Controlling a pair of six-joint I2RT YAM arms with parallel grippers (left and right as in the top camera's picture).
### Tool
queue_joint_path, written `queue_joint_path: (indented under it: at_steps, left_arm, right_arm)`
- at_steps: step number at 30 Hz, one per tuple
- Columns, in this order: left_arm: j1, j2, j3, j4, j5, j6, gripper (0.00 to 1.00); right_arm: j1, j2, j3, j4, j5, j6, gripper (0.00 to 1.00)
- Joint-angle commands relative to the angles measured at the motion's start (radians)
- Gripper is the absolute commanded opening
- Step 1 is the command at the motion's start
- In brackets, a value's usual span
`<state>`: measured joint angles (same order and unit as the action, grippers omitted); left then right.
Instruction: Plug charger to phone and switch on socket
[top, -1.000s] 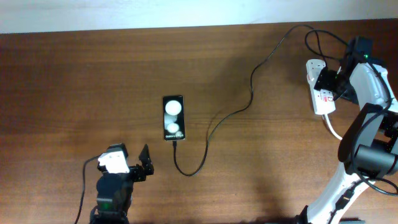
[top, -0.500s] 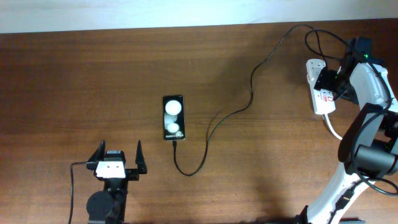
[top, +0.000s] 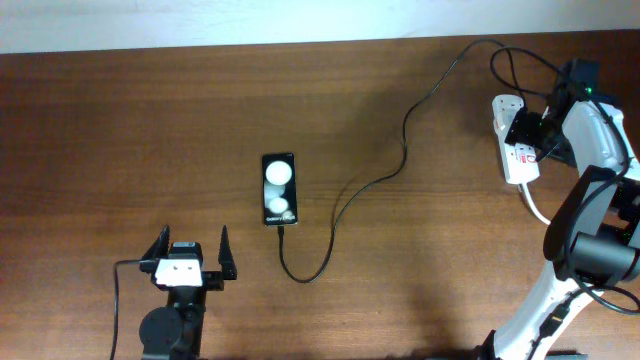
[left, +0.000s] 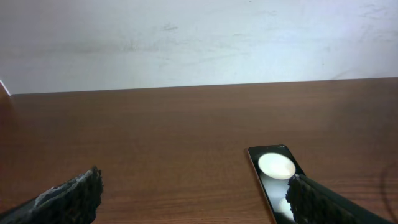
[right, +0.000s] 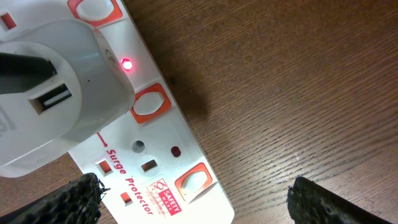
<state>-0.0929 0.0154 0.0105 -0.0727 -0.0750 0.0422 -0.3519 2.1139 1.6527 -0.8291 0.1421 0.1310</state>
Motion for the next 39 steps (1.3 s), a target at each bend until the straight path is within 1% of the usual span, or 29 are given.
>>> queue_joint_path:
  at_steps: [1,21,24,29,39]
  left_arm:
    - [-0.003,-0.01,-0.001,-0.008,0.015,0.016,0.99]
    - [-0.003,-0.01,-0.001,-0.008,0.015,0.016,0.99]
    - [-0.003,-0.01,-0.001,-0.008,0.015,0.016,0.99]
    - [-0.003,-0.01,-0.001,-0.008,0.015,0.016,0.99]
    - [-0.003,-0.01,-0.001,-0.008,0.015,0.016,0.99]
  right_arm:
    - [-0.003,-0.026,0.002,0.0,0.012,0.004,0.99]
    - [-0.003,-0.026,0.002,0.0,0.012,0.004,0.99]
    - [-0.002,-0.051,0.002,0.0,0.012,0.004,0.99]
    - [-0.002,-0.219,0.002,0.0,0.012,0.004,0.99]
    - [-0.002,-0.616,0.002,0.0,0.012,0.004,0.99]
